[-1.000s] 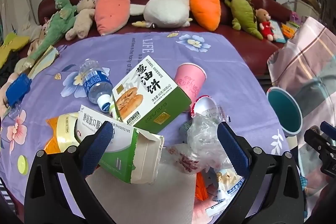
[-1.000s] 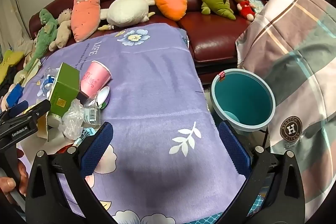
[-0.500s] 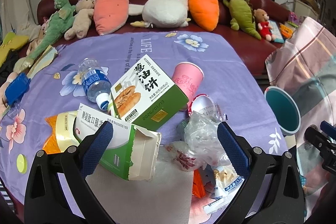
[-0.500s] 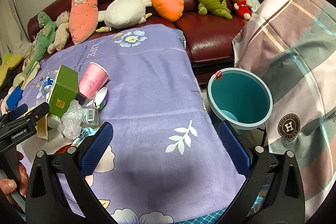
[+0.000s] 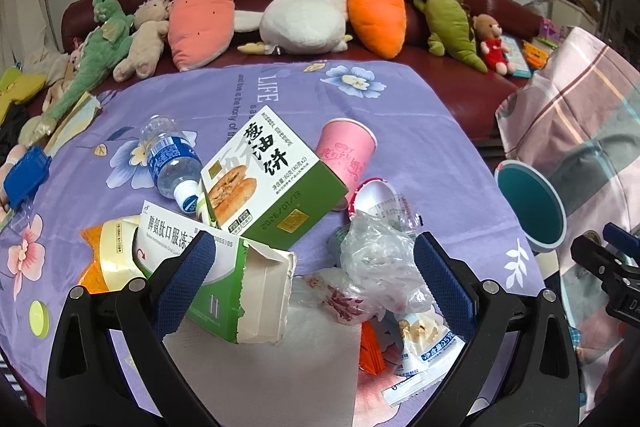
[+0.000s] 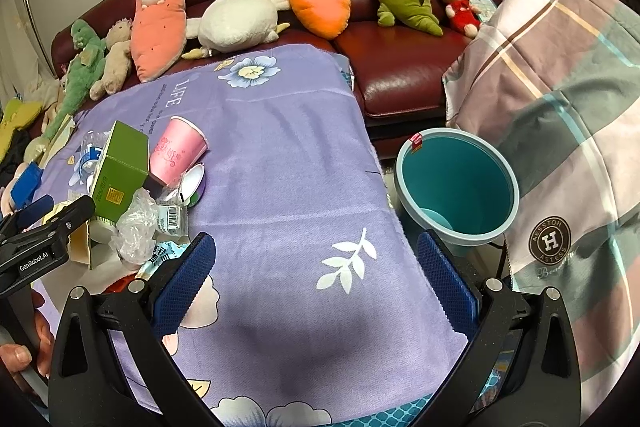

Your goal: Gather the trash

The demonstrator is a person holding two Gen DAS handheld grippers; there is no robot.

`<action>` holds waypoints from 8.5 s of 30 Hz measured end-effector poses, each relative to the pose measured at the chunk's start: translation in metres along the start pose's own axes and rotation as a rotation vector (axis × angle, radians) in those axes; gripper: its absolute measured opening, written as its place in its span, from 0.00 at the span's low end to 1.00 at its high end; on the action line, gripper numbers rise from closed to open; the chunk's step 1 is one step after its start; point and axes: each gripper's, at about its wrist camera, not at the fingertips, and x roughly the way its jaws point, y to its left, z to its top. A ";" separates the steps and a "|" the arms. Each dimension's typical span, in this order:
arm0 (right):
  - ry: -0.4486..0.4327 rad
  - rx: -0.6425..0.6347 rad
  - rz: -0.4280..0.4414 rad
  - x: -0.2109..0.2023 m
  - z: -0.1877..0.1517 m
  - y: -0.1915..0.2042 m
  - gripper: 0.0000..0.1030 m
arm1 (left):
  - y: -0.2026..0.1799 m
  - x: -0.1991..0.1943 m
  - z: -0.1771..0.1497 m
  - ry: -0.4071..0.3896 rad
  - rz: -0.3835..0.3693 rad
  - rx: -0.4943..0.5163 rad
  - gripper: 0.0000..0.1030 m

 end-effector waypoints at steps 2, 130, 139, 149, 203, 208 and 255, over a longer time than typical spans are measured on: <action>0.004 -0.003 0.001 0.001 0.000 0.001 0.94 | -0.001 0.001 0.000 0.002 -0.004 0.005 0.96; 0.098 0.001 0.222 0.044 0.142 -0.012 0.61 | -0.060 0.034 0.084 0.106 -0.330 0.196 0.73; 0.107 0.213 0.011 0.058 0.113 -0.186 0.61 | -0.207 0.094 0.074 0.249 -0.435 0.355 0.73; 0.191 0.298 -0.056 0.101 0.087 -0.270 0.55 | -0.319 0.165 0.051 0.379 -0.477 0.441 0.73; 0.285 0.215 -0.034 0.091 0.088 -0.204 0.79 | -0.215 0.114 0.055 0.306 -0.412 0.243 0.88; 0.280 0.169 -0.003 0.076 0.089 -0.166 0.80 | -0.178 0.094 0.052 0.281 -0.386 0.220 0.89; 0.531 -0.828 0.487 0.088 0.044 0.305 0.73 | 0.242 0.019 -0.056 0.298 -0.001 -0.080 0.89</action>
